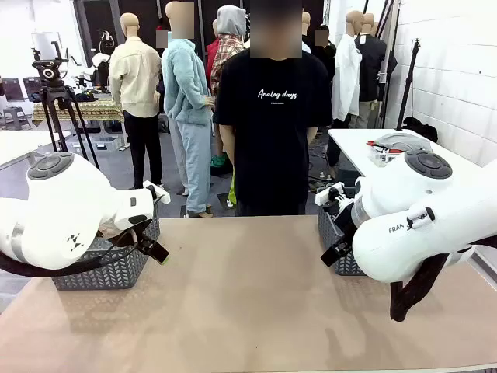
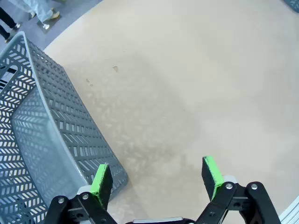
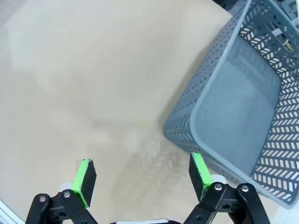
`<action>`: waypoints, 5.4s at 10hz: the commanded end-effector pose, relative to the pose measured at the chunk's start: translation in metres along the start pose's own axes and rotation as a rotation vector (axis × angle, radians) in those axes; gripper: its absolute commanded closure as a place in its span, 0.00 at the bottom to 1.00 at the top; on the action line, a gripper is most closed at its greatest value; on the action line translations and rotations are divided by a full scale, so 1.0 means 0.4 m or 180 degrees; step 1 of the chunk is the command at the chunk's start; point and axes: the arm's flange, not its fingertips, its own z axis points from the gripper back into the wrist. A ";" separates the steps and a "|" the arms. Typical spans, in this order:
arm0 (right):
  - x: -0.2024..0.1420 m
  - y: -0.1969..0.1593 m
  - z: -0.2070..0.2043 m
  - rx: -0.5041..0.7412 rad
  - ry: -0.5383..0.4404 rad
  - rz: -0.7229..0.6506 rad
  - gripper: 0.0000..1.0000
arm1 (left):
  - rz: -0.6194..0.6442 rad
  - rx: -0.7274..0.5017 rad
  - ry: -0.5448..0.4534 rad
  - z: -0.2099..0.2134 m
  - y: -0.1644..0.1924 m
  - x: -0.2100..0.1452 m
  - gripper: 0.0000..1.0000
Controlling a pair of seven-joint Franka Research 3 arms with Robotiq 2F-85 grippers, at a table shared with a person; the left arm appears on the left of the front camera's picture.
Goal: Sort the tops and bottoms.
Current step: Lift clothes from the center of the table with your left hand.
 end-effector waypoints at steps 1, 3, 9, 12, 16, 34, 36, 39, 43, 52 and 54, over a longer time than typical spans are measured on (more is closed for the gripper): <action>0.000 0.000 0.000 0.0000 0.0000 0.0000 0.00 | 0.0013 0.0022 -0.0064 0.014 0.008 0.016 0.00; 0.000 0.000 0.000 0.0000 0.0000 0.0000 0.00 | 0.0013 0.0022 -0.0064 0.014 0.008 0.016 0.00; 0.000 0.000 0.000 0.0000 0.0000 0.0000 0.00 | 0.0013 0.0022 -0.0064 0.014 0.008 0.016 0.00; 0.000 0.000 0.000 0.0000 0.0000 0.0000 0.00 | 0.0013 0.0022 -0.0064 0.014 0.008 0.016 0.00; 0.000 0.000 0.000 0.0000 0.0000 0.0000 0.00 | 0.0013 0.0022 -0.0064 0.014 0.008 0.016 0.00; 0.000 0.000 0.000 0.0000 0.0000 0.0000 0.00 | 0.0013 0.0022 -0.0064 0.014 0.008 0.016 0.00; 0.000 0.000 0.000 0.0000 0.0000 0.0000 0.00 | 0.0013 0.0022 -0.0064 0.014 0.008 0.016 0.00; 0.000 0.000 0.000 0.0000 0.0000 0.0000 0.00 | 0.0013 0.0022 -0.0064 0.014 0.008 0.016 0.00; 0.000 0.000 0.000 0.0000 0.0000 0.0000 0.00 | 0.0013 0.0022 -0.0064 0.014 0.008 0.016 0.00; 0.000 0.000 0.000 0.0000 0.0000 0.0000 0.00 | 0.0013 0.0022 -0.0064 0.014 0.008 0.016 0.00; 0.000 0.000 0.000 0.0000 0.0000 0.0000 0.00 | 0.0013 0.0022 -0.0064 0.014 0.008 0.016 0.00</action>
